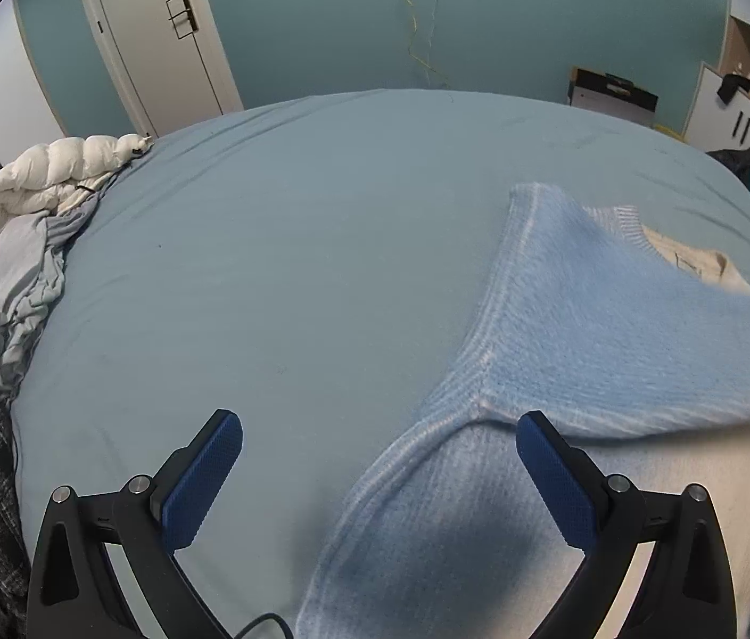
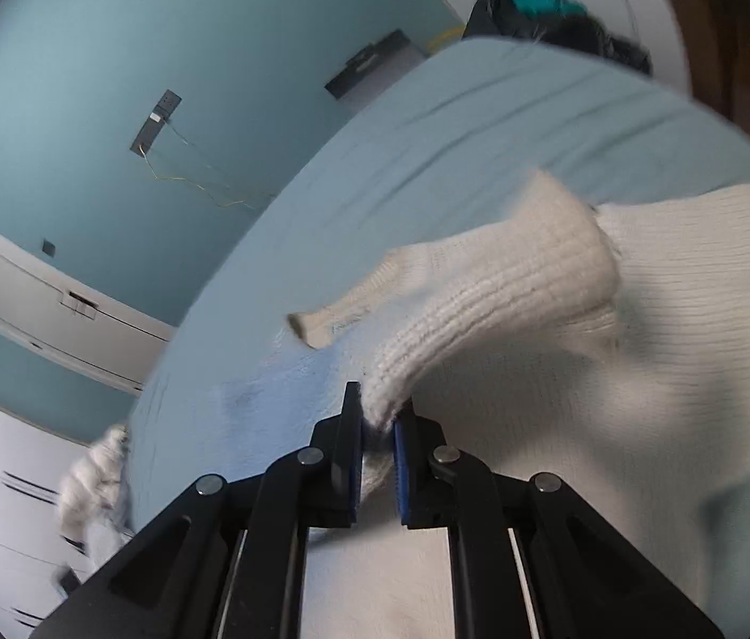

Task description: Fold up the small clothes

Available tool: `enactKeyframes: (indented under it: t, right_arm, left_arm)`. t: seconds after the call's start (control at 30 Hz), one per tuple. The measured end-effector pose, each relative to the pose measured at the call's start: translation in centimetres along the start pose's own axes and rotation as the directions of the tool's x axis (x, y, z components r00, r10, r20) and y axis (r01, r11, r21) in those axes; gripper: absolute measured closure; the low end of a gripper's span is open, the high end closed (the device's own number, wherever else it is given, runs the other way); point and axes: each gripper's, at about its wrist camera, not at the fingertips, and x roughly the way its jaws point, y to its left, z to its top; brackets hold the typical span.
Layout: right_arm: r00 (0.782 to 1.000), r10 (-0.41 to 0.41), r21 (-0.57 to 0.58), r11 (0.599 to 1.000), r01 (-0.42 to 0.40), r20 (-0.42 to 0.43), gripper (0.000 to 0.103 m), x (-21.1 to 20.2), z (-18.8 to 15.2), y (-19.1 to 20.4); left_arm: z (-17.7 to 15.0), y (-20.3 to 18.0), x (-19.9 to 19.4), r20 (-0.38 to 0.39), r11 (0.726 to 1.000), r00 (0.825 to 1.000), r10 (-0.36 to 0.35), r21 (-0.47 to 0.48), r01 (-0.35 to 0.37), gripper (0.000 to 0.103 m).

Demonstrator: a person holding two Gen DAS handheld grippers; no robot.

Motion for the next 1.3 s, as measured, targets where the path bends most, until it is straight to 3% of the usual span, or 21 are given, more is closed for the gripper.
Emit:
enactKeyframes:
  t: [0.03,0.1,0.13,0.23,0.33,0.43,0.5,0.57,0.63,0.67,0.7,0.77,0.93,1.0,1.03,1.1,1.13,1.17,1.23,1.27,1.3]
  right_arm:
    - [0.996,-0.078,-0.031,0.997,0.077,-0.039,0.084,0.3,-1.0,-1.3]
    - [0.972,-0.200,-0.022,0.980,0.199,-0.123,0.056,2.1,-2.4,-3.7]
    - [0.952,-0.237,0.049,0.967,0.251,-0.191,0.056,2.3,-3.8,-6.6]
    - [0.962,-0.148,0.243,0.949,0.203,-0.227,0.056,1.6,-6.1,-10.8]
    - [0.981,-0.024,0.391,0.915,0.098,-0.190,0.048,0.9,-8.3,-12.5]
    - [0.971,0.141,0.521,0.854,-0.019,-0.196,0.047,4.0,-9.3,-12.7]
    - [0.973,0.141,0.533,0.846,-0.021,-0.185,0.047,5.9,-8.1,-13.4]
    - [0.984,0.009,0.482,0.873,0.080,-0.180,0.047,7.2,-6.6,-12.4]
    - [0.989,-0.064,0.427,0.897,0.116,-0.134,0.049,7.4,-5.9,-11.7]
    - [0.989,-0.100,0.405,0.904,0.135,-0.108,0.068,7.2,-5.5,-11.1]
    - [0.990,-0.110,0.386,0.912,0.137,-0.091,0.096,7.1,-5.7,-10.6]
    - [0.990,-0.112,0.340,0.931,0.137,-0.091,0.096,5.8,-4.7,-8.2]
    - [0.997,0.006,0.377,0.926,0.024,-0.079,0.096,1.6,-4.6,-7.0]
    - [0.997,-0.024,0.364,0.930,0.049,-0.074,0.095,1.3,-5.1,-8.0]
    - [0.991,-0.085,0.327,0.938,0.114,-0.100,0.095,2.2,-5.3,-8.6]
    - [0.957,-0.214,0.254,0.932,0.260,-0.193,0.082,5.8,-5.9,-9.8]
    - [0.911,-0.297,0.226,0.903,0.365,-0.285,0.081,7.1,-6.6,-10.9]
    - [0.892,-0.312,0.244,0.884,0.399,-0.327,0.080,7.3,-7.5,-11.8]
    - [0.915,-0.289,0.232,0.905,0.357,-0.281,0.076,7.0,-8.1,-10.4]
    - [0.926,-0.298,0.203,0.916,0.346,-0.231,0.064,6.2,-8.1,-9.6]
    - [0.932,-0.337,0.159,0.921,0.356,-0.134,0.042,4.5,-8.4,-8.3]
  left_arm:
    - [-0.1,0.0,-0.1,-0.001,1.000,1.000,0.001,0.006,-0.001,0.000]
    - [-0.2,-0.2,-0.1,-0.008,1.000,1.000,0.007,0.014,-0.007,0.000]
    - [-0.3,-0.2,0.0,-0.010,1.000,1.000,0.009,0.014,-0.009,0.000]
    - [-0.3,-0.1,-0.3,-0.007,1.000,1.000,0.006,0.005,-0.006,0.000]
    - [-0.2,-0.3,-0.6,0.005,1.000,1.000,0.003,0.002,-0.003,0.000]
    - [-0.3,-0.6,-0.5,0.001,1.000,1.000,-0.003,0.010,0.003,0.000]
    - [-0.4,-0.8,-0.3,-0.008,1.000,1.000,-0.004,0.014,0.004,0.000]
    - [-0.6,-0.8,-0.1,-0.017,1.000,1.000,-0.006,0.018,0.006,0.000]
    - [-0.6,-0.7,0.0,-0.018,1.000,1.000,-0.004,0.019,0.005,0.000]
    - [-0.5,-0.6,0.0,-0.019,1.000,1.000,-0.002,0.017,0.003,0.000]
    - [-0.5,-0.4,0.1,-0.018,1.000,1.000,-0.004,0.011,0.004,0.000]
    - [-0.3,0.0,0.0,-0.018,1.000,1.000,-0.004,-0.005,0.004,0.000]
    - [0.0,0.6,0.0,-0.001,1.000,1.000,0.030,-0.002,-0.030,0.000]
    - [0.0,0.8,0.1,0.001,0.999,0.999,0.049,0.001,-0.049,0.000]
    - [0.0,1.1,0.2,-0.002,0.999,0.999,0.053,-0.006,-0.053,0.000]
    - [-0.1,1.4,0.3,-0.012,0.999,0.999,0.048,-0.017,-0.048,0.000]
    - [-0.2,1.5,0.4,-0.018,0.999,0.999,0.046,-0.022,-0.046,0.000]
    - [-0.2,1.5,0.4,-0.019,0.999,0.999,0.047,-0.023,-0.047,0.000]
    - [-0.3,1.2,0.4,-0.013,0.998,0.998,0.060,-0.011,-0.060,0.000]
    - [-0.2,0.9,0.5,-0.009,0.998,0.998,0.068,-0.001,-0.068,0.000]
    - [-0.2,0.6,0.5,-0.007,0.997,0.997,0.075,0.009,-0.075,0.000]
